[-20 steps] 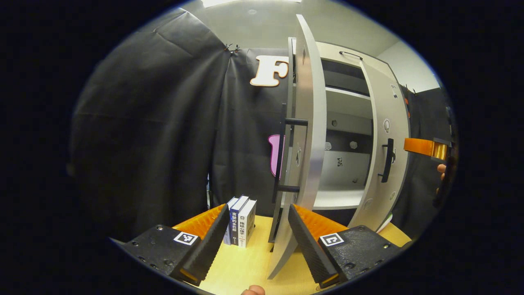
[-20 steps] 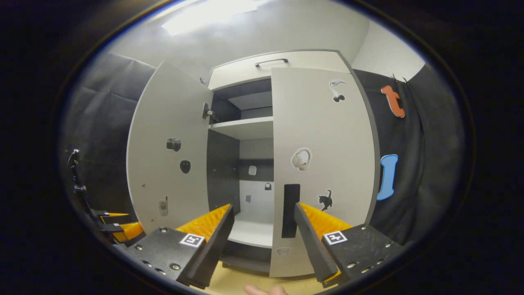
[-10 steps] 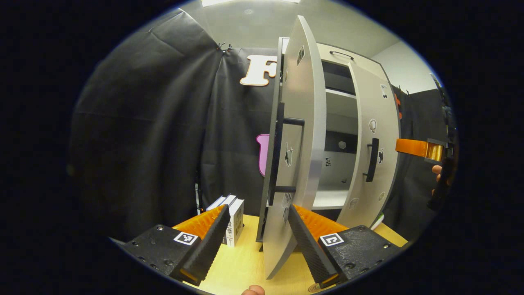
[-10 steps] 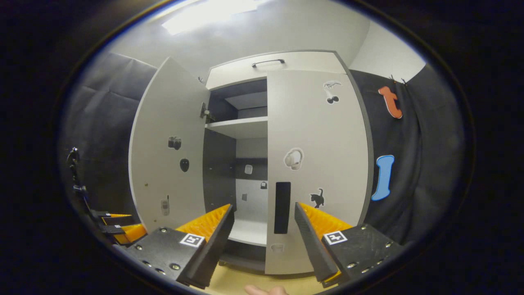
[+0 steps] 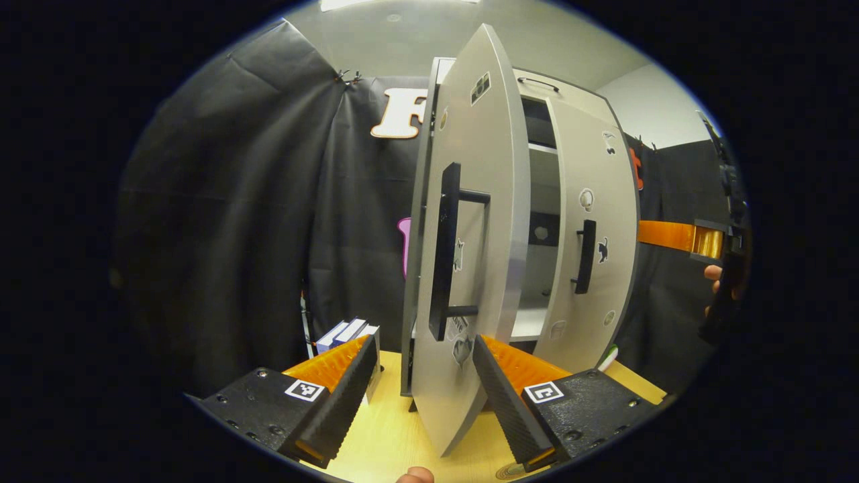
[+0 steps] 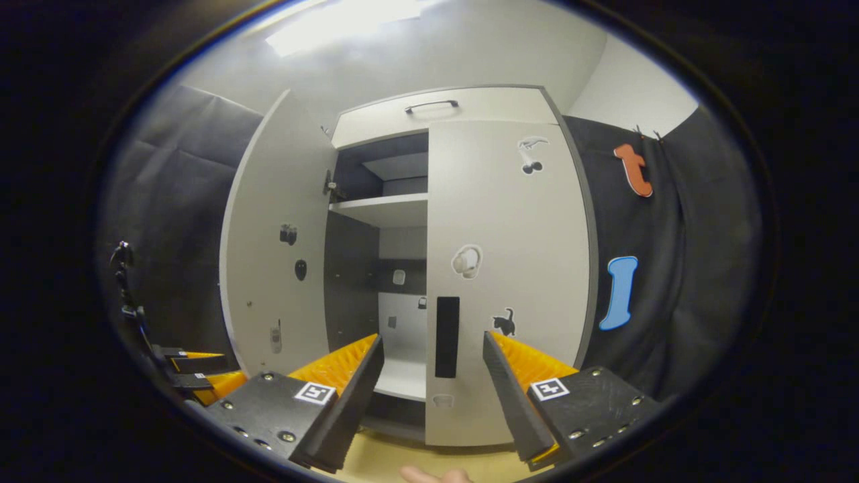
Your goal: Grasp the bottle in the cabinet with the left hand and place it on the coaster, then close the right door with the right hand and the left door with the left hand.
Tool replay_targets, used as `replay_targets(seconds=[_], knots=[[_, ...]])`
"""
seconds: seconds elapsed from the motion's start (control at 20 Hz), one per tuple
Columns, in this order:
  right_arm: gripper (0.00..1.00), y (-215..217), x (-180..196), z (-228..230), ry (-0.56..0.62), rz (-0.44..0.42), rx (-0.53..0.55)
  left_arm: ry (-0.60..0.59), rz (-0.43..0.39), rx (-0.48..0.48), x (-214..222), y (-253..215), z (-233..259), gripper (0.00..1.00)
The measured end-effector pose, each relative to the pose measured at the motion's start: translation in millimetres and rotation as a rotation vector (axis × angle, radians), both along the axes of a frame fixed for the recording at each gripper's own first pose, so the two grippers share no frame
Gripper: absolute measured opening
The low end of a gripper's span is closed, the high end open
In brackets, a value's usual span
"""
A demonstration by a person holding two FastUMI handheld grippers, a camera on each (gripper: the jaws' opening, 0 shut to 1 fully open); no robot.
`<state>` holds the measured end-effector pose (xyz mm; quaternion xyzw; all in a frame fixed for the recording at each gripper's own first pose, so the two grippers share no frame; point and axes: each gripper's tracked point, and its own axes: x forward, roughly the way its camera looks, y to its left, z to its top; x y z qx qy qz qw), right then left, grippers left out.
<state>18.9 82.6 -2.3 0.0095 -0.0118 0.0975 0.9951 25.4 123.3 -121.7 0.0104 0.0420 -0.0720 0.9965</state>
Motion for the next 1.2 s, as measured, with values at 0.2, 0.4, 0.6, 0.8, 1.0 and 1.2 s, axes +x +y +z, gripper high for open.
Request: replay_targets(seconds=[0.2, 0.4, 0.6, 0.8, 1.0, 1.2], knots=[[0.87, -10.7, -0.6, 2.8, -0.005, -0.021, -0.001, 0.002, -0.033, -0.001, 4.1, -16.7, -2.5, 0.93], [0.9, -19.7, -1.6, 2.5, -0.004, -0.04, -0.009, 0.007, -0.057, -0.013, 8.4, -30.0, -4.3, 0.93], [0.87, -25.5, -0.2, 2.9, -0.005, -0.052, -0.011, 0.01, -0.057, 0.0, 13.2, -34.7, -7.1, 0.93], [0.9, -27.2, 3.7, 1.9, 0.0, -0.052, -0.012, 0.014, -0.065, -0.008, 16.2, -41.2, -9.1, 0.93], [0.9, -27.8, 3.8, -1.0, 0.006, -0.053, -0.018, 0.012, -0.075, -0.009, 19.8, -49.2, -9.8, 0.93], [0.87, -32.2, 6.1, -3.2, 0.011, -0.061, -0.017, 0.019, -0.081, -0.012, 24.1, -53.8, -13.6, 0.93]])
